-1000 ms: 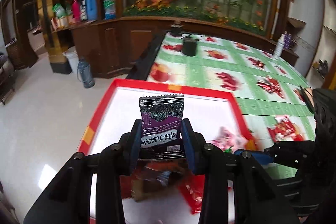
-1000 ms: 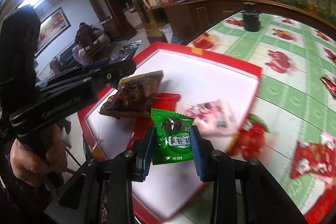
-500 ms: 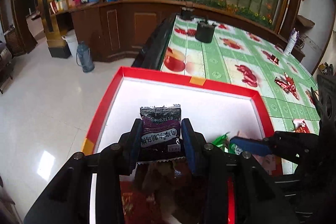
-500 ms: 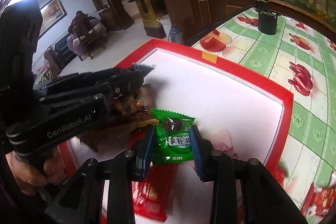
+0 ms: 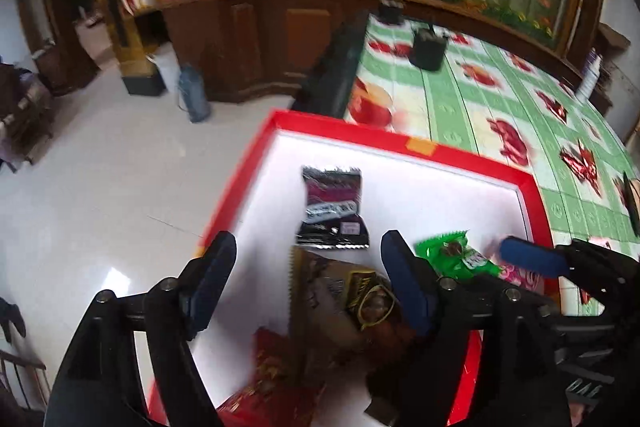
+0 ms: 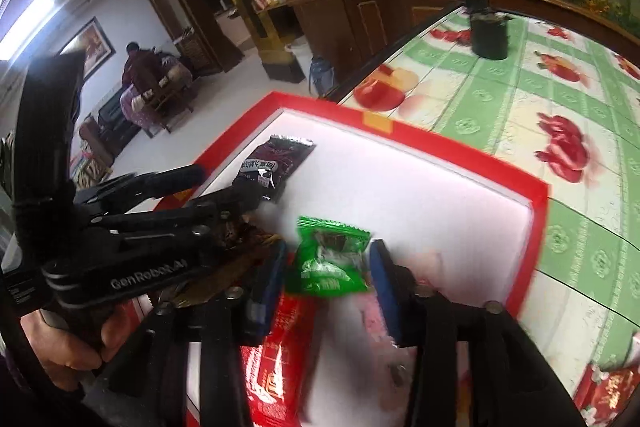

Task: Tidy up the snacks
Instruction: 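Open both tools to drop the candy and black packet into the tray, then grasp the long red gold-print bag with right tool while left grasps red pouch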

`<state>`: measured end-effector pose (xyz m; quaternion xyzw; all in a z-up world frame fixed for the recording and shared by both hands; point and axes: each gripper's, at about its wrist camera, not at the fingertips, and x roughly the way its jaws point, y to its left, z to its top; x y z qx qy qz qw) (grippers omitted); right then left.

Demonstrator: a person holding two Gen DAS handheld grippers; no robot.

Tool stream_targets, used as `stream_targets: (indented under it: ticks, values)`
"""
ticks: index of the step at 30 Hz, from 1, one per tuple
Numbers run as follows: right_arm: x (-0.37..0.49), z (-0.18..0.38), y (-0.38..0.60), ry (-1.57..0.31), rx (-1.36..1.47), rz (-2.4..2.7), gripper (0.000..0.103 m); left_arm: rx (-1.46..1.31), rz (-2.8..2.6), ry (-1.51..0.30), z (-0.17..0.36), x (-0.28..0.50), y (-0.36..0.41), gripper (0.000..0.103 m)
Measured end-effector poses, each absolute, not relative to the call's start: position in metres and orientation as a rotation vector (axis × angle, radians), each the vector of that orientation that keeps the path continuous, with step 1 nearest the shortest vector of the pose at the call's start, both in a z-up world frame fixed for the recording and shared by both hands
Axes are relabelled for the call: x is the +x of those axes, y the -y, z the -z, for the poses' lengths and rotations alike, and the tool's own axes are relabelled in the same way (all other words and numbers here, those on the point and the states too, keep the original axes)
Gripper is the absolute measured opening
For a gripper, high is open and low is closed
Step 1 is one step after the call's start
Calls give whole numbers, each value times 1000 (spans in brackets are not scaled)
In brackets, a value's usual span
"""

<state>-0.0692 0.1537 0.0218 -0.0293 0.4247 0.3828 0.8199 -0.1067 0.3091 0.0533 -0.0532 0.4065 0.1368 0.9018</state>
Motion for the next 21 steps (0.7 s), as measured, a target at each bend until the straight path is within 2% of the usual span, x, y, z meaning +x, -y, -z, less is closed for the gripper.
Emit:
stream_targets:
  ticks: [4,9,13,21]
  values:
    - [-76,-35,-125,-841,0,-823,51,-85,-293,-773,-69,-125,-294,75]
    - [-84,-45,-75,-791,56,-785,54,-25,-204,-722,-80,-139,-249,81]
    - [-95,-48,-27,-764,78,-732,54,26,-73,-737,-79,-140,-200,81]
    - [-125,-41,97,-744,61,-530,66,142,80,-822,-61,-131,-122,81]
